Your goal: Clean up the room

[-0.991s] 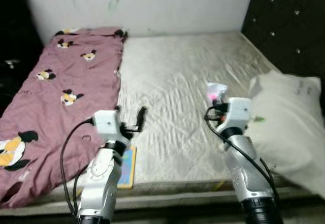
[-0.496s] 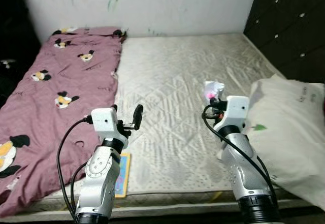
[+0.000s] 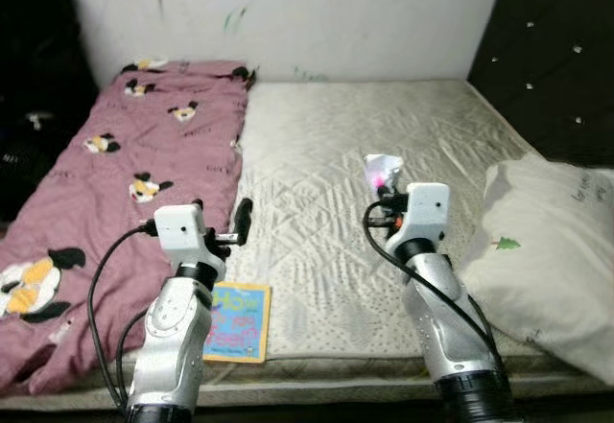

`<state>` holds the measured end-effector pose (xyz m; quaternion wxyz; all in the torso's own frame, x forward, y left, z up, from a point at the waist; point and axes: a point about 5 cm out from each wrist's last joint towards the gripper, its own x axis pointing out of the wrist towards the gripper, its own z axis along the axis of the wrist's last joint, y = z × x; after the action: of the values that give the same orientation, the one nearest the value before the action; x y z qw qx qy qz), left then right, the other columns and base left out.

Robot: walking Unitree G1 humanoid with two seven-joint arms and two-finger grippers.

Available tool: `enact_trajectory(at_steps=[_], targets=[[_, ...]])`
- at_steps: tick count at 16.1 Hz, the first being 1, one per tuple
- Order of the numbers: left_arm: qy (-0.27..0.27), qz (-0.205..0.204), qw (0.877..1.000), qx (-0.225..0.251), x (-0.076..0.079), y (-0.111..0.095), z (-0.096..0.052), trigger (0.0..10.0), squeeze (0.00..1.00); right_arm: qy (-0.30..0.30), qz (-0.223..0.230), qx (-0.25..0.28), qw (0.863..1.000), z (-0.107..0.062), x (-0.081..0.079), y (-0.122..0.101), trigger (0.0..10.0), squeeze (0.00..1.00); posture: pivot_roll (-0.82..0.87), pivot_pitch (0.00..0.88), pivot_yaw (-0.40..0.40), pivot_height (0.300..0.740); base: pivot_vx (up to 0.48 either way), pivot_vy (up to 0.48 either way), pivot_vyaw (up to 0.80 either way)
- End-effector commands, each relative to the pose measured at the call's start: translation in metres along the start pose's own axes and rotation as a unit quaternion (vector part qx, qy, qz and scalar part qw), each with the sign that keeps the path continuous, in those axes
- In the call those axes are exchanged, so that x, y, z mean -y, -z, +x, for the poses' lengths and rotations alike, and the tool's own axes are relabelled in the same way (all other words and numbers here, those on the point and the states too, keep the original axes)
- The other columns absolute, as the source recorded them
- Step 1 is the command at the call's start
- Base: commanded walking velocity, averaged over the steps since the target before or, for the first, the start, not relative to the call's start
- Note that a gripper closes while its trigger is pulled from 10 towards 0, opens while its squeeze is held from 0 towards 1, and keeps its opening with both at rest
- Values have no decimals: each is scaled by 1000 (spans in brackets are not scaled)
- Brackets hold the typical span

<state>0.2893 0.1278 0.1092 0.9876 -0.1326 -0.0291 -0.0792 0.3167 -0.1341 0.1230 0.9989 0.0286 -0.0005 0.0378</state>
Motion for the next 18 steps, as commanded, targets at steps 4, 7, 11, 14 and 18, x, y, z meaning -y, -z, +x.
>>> enact_trajectory(at_steps=[4,7,11,14,18], targets=[[-4,8,1000,0,-3,-2,0,10000,0,-26,-5,-5,1000,2,-10,0,10000,0,-43,0,13,740,0,480,0],[-6,8,1000,-2,-3,-1,0,10000,0,-38,3,-5,999,1,-14,1,10000,0,-43,0,12,740,0,480,0],[-7,14,1000,7,-4,-3,0,10000,0,-52,6,-14,999,0,-17,5,10000,0,-42,0,11,740,0,345,0],[13,7,1000,18,-1,-6,-1,10000,0,-64,2,-19,998,-1,-20,7,10000,0,-45,0,12,740,0,0,0],[17,7,1000,18,-1,-7,1,10000,0,-68,-6,-17,998,1,-21,6,10000,0,-46,0,12,740,316,0,0]])
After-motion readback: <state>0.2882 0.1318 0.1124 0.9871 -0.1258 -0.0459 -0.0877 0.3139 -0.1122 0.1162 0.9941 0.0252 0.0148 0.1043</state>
